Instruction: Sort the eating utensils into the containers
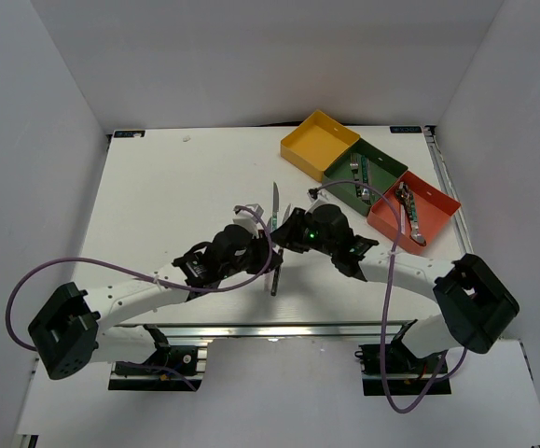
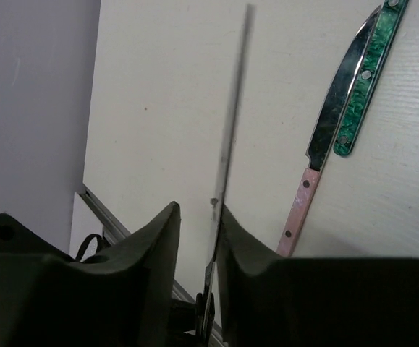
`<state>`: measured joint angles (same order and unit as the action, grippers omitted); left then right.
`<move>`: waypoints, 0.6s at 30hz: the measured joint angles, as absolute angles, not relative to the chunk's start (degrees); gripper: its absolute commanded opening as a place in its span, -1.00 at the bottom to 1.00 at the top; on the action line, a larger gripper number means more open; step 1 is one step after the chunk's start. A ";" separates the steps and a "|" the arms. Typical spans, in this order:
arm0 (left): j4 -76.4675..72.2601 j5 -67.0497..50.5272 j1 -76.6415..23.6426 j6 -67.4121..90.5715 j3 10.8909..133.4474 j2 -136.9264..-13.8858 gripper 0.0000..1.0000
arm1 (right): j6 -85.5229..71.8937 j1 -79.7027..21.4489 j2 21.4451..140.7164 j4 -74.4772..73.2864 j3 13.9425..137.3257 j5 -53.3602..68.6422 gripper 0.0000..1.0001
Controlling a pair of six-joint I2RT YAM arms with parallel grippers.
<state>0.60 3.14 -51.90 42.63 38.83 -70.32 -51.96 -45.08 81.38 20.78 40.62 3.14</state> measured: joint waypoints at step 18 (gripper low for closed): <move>24.14 19.16 -51.92 39.40 47.79 -63.94 0.96 | -42.04 -29.69 94.11 15.68 61.23 6.04 -1.00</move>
<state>24.14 19.16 -51.92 39.40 47.79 -63.94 -42.04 -29.69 94.11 15.68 61.23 6.04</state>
